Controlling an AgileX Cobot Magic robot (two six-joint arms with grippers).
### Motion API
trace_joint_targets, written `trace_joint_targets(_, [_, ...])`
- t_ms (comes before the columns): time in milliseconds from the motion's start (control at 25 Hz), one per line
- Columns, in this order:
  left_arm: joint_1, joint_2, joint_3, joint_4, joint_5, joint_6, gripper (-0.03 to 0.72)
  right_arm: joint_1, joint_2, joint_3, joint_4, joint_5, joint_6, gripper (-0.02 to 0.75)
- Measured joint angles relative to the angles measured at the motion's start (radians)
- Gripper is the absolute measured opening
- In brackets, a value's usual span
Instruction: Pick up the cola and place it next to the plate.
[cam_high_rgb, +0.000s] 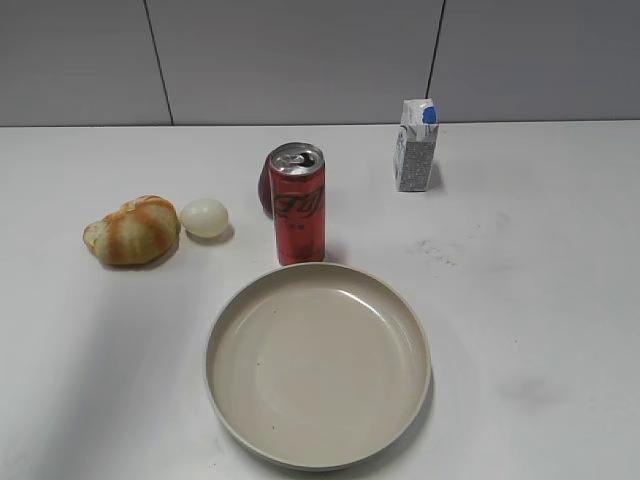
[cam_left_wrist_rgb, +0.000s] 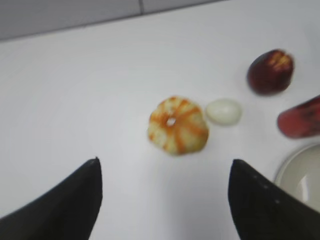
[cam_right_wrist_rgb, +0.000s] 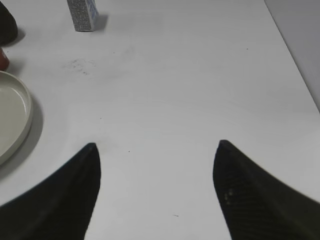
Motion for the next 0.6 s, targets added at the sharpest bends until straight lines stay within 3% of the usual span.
trace_joint_targets(200, [0.142, -0.324, 0.416, 0.008, -0.002, 0.0, 0.58, 0.0, 0.0, 0.0, 0.0, 0.0, 0.0, 0.533])
trace_joint_targets(400, [0.152, -0.658, 0.688, 0.001, -0.055, 0.0, 0.578, 0.0, 0.0, 0.0, 0.0, 0.0, 0.0, 0.533])
trace_joint_targets(600, [0.152, -0.932, 0.867, 0.001, -0.146, 0.0, 0.578, 0.0, 0.0, 0.0, 0.0, 0.0, 0.0, 0.533])
